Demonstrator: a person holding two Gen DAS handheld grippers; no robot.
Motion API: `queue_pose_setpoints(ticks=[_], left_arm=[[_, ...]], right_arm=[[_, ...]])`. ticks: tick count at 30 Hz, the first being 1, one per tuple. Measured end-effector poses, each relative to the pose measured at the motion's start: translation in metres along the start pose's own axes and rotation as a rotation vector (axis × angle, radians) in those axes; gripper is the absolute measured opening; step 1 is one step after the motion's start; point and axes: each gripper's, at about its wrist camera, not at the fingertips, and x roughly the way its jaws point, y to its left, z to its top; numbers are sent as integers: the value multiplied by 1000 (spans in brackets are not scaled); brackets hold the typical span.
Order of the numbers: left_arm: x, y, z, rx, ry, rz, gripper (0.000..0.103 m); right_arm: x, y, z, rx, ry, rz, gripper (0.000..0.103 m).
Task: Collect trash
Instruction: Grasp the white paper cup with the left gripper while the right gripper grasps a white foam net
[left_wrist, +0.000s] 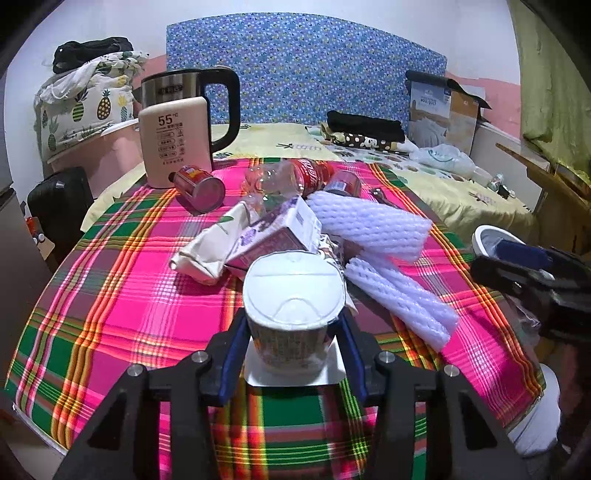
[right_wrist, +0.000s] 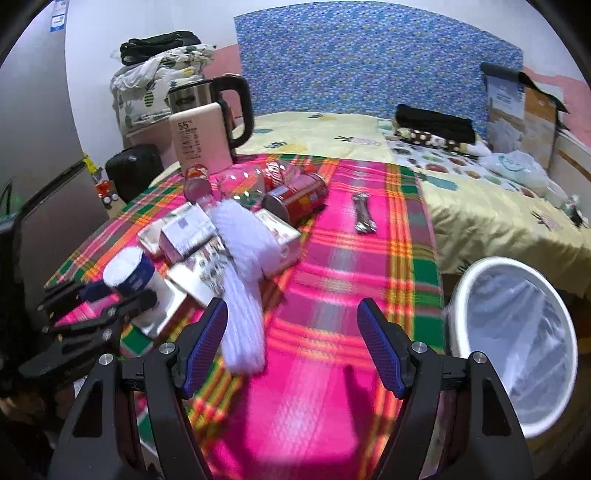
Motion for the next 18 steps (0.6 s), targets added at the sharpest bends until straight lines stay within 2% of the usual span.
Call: queue_pose_setpoints(ticks=[7,8,12,15,18], left_arm=[[-1,10,4,-13,2,-4,49],[0,11,4,-14,3,-4,49],[3,13,4,-17,10,-7,49],[5,13,4,-16,15,-13,49],[4,12,4,-12,16,-18,49]], right_arm=[[27,9,15,-35,13,48,66],[31,8,17,-35,22,53,63],[39,9,18,-20,38,80,36],[40,11,17,-17,43,86,26],[36,12,15,-24,40,82,22]])
